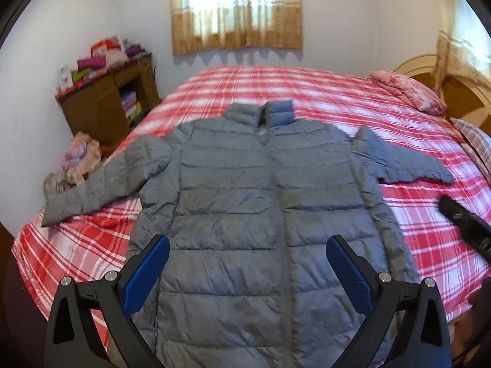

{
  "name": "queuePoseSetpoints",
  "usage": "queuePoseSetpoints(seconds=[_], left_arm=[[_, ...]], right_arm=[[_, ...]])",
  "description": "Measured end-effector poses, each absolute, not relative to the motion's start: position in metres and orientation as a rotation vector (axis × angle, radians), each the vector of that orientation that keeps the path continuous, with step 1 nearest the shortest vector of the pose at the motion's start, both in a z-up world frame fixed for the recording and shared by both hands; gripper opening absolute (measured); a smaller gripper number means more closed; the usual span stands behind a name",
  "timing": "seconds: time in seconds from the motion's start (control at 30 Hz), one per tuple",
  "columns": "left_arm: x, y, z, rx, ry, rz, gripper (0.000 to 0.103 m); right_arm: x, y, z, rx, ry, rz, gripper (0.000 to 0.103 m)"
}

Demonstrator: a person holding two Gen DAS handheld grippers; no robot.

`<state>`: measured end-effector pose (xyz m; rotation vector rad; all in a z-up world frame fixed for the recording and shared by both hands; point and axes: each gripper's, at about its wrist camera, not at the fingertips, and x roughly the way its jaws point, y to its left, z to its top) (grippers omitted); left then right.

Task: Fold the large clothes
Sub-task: 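Grasp the jacket sleeve cuff with the right gripper and fold it across the body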

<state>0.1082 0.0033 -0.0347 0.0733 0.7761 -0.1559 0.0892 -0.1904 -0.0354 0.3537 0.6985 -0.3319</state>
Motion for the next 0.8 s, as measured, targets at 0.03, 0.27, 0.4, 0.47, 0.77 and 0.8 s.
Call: queuePoseSetpoints(seconds=[0.03, 0.27, 0.4, 0.47, 0.77, 0.8], left_arm=[[0.119, 0.012, -0.037, 0.056, 0.777, -0.142, 0.102], [0.185, 0.08, -0.045, -0.043, 0.718, -0.045, 0.102], [0.224, 0.128, -0.061, -0.158, 0.715, 0.041, 0.102], [0.242, 0.144, -0.071, -0.187, 0.742, 0.079, 0.102], [0.274, 0.175, -0.123, -0.058, 0.804, 0.258, 0.102], [0.276, 0.178, -0.129, -0.056, 0.813, 0.251, 0.102]], right_arm=[[0.09, -0.212, -0.04, 0.403, 0.697, -0.352, 0.102], [0.09, -0.386, -0.06, 0.676, 0.624, -0.577, 0.099], [0.103, -0.479, -0.088, 0.87, 0.594, -0.654, 0.096], [0.114, -0.509, -0.104, 0.941, 0.594, -0.679, 0.095], [0.171, -0.549, -0.153, 0.961, 0.62, -0.826, 0.088], [0.175, -0.551, -0.152, 0.936, 0.616, -0.837, 0.088]])
